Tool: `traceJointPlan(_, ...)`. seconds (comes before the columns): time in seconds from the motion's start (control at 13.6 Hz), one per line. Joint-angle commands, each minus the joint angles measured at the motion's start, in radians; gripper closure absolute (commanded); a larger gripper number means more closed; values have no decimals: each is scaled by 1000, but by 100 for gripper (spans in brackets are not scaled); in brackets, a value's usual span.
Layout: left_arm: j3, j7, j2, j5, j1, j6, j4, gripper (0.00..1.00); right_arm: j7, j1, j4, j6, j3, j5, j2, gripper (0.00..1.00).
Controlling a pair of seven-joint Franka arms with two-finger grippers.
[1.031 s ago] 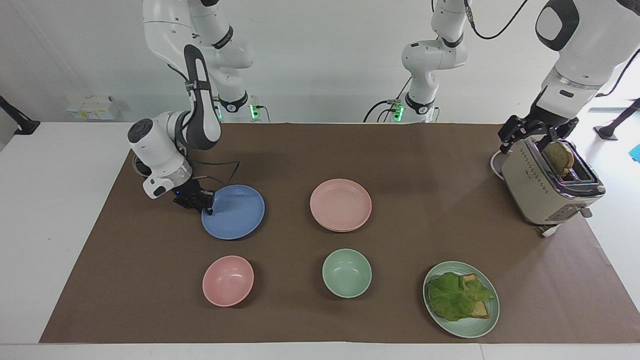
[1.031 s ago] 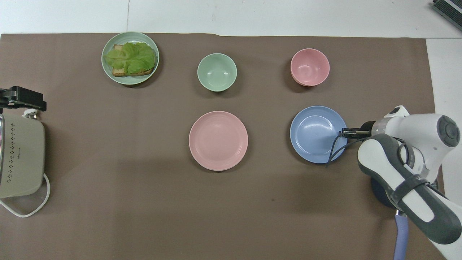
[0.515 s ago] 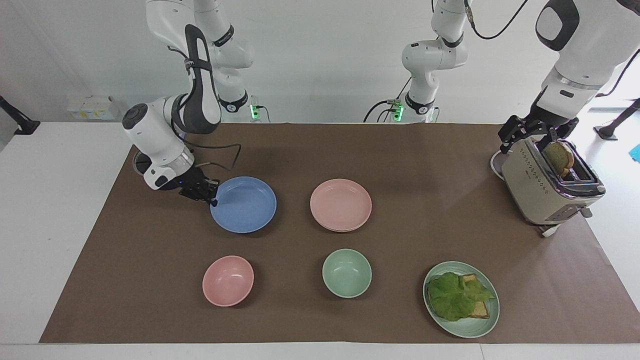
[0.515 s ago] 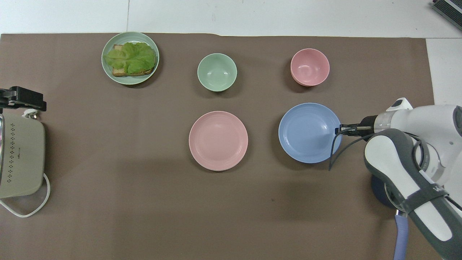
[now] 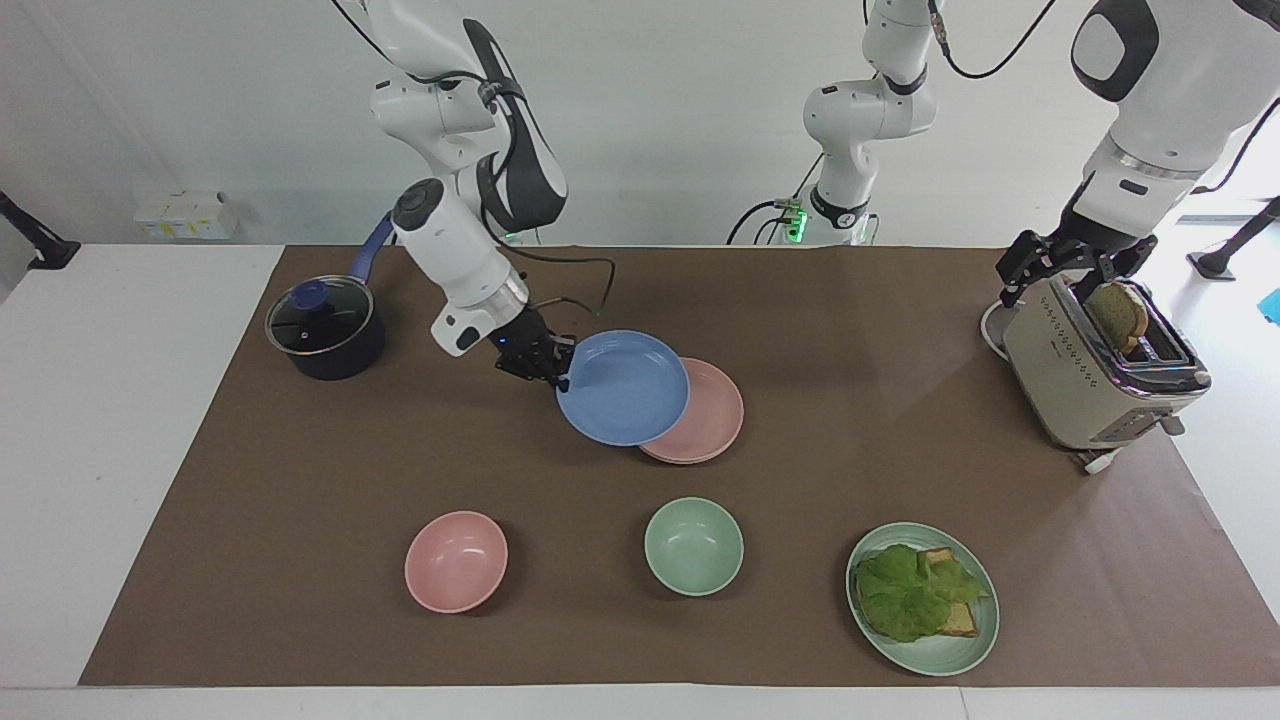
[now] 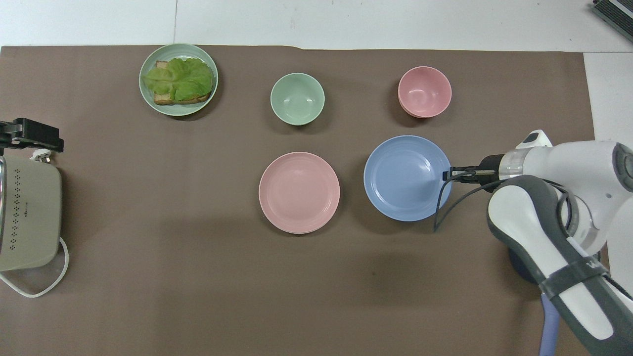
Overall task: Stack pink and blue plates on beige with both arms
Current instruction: 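Carry the blue plate with the right gripper onto the pink bowl, then lower the blue plate into the pink bowl and open the right gripper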
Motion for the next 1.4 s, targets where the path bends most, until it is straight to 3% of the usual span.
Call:
traceJointPlan(0.0, -3, 9, -5, 7, 7, -11, 0, 0, 19, 51, 9, 71, -4, -41, 48, 100)
traceJointPlan(0.29, -4, 9, -5, 7, 7, -11, 0, 0, 88, 128, 9, 171, -6, -82, 107, 100)
traceJointPlan(0.96, -3, 9, -5, 7, 7, -11, 0, 0, 82, 148, 26, 234, -4, -88, 161, 100)
traceJointPlan(1.1, -4, 9, -5, 7, 7, -11, 0, 0, 78, 147, 50, 235, -6, -90, 173, 34)
traceJointPlan(1.18, -4, 9, -5, 7, 7, -11, 0, 0, 76, 147, 70, 232, -9, -95, 175, 20)
traceJointPlan(1.25, -3, 9, -5, 7, 6, -11, 0, 0, 76, 138, 75, 231, -12, -111, 173, 0)
traceJointPlan(1.33, -3, 9, -5, 7, 7, -11, 0, 0, 76, 122, 75, 225, -15, -128, 161, 0)
